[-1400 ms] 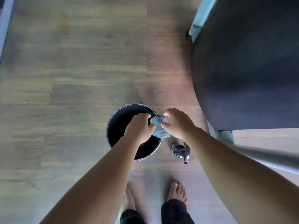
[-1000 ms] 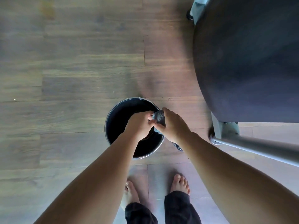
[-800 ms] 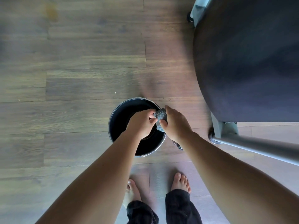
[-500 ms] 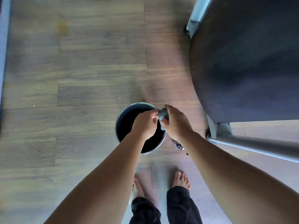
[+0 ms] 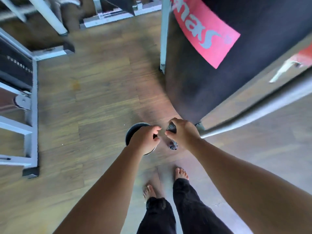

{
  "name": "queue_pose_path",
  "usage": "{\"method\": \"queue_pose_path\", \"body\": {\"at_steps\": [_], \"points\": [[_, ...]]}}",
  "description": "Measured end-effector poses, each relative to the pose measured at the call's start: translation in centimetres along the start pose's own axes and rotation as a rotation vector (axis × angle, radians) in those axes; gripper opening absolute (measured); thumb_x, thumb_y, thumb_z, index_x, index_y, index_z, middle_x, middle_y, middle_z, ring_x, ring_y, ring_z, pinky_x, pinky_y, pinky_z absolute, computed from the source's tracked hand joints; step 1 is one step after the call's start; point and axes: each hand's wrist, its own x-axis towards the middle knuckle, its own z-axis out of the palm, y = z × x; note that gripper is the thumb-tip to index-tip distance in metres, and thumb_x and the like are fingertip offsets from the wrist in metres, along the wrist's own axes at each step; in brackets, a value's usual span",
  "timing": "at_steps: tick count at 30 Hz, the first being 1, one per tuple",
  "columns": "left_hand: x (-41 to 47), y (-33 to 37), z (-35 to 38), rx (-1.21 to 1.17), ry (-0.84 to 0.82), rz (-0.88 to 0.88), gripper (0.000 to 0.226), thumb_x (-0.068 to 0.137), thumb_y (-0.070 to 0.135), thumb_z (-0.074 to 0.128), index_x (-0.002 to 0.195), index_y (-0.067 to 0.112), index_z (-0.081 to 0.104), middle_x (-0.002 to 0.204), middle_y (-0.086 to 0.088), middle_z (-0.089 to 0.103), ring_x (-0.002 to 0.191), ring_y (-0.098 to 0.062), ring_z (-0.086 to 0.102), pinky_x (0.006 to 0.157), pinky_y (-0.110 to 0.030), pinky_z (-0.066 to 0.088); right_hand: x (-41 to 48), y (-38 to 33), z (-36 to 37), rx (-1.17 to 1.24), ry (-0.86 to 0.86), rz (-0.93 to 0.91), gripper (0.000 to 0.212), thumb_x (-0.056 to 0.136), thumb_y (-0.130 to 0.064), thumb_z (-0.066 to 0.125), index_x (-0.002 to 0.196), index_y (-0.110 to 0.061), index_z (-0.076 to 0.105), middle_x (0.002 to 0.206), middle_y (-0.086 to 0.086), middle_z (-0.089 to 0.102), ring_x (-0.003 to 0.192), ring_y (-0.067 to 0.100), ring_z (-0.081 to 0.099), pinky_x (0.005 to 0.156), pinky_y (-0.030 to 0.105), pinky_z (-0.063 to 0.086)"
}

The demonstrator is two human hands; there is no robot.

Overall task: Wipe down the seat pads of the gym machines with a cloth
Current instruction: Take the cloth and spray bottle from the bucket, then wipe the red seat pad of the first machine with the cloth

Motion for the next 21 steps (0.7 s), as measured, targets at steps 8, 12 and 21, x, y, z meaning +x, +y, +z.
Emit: {"method": "queue_pose_path", "body": {"at_steps": [8,12,21], "points": [[-8.2,9.7,-3.1,0.281,0.090,0.252,0.044,0.094,0.034,0.064,0.138,0.028,0.061,0.133,0.003,0.065,0.127,-0.023,0.053,0.100,-0.037,0.049,-13.4,-1.1,-8.5,0.113,0.225,0.163,0.029,0.082,-0.041,0.070,0.107,-0.028,0.066,0.096,0.000,0.071,0.088,0.026,0.065,0.073,0.032,0.055],[-10.5,14.1,-3.1,0.414,0.111,0.430,0.043,0.091,0.033,0.064,0.134,0.026,0.063,0.128,-0.002,0.064,0.123,-0.027,0.053,0.097,-0.042,0.052,-19.7,0.0,-11.2,0.239,0.392,0.269,0.025,0.079,-0.037,0.074,0.101,-0.026,0.067,0.089,-0.003,0.070,0.084,0.025,0.067,0.068,0.031,0.056],[-13.4,28.4,1.6,0.562,0.083,0.748,0.039,0.091,0.033,0.066,0.128,0.022,0.065,0.127,-0.004,0.063,0.123,-0.030,0.055,0.099,-0.043,0.052,-32.4,9.3,-16.8,0.288,0.697,0.463,0.035,0.081,-0.040,0.073,0.113,-0.026,0.070,0.101,0.005,0.075,0.097,0.029,0.068,0.078,0.034,0.055]]}}
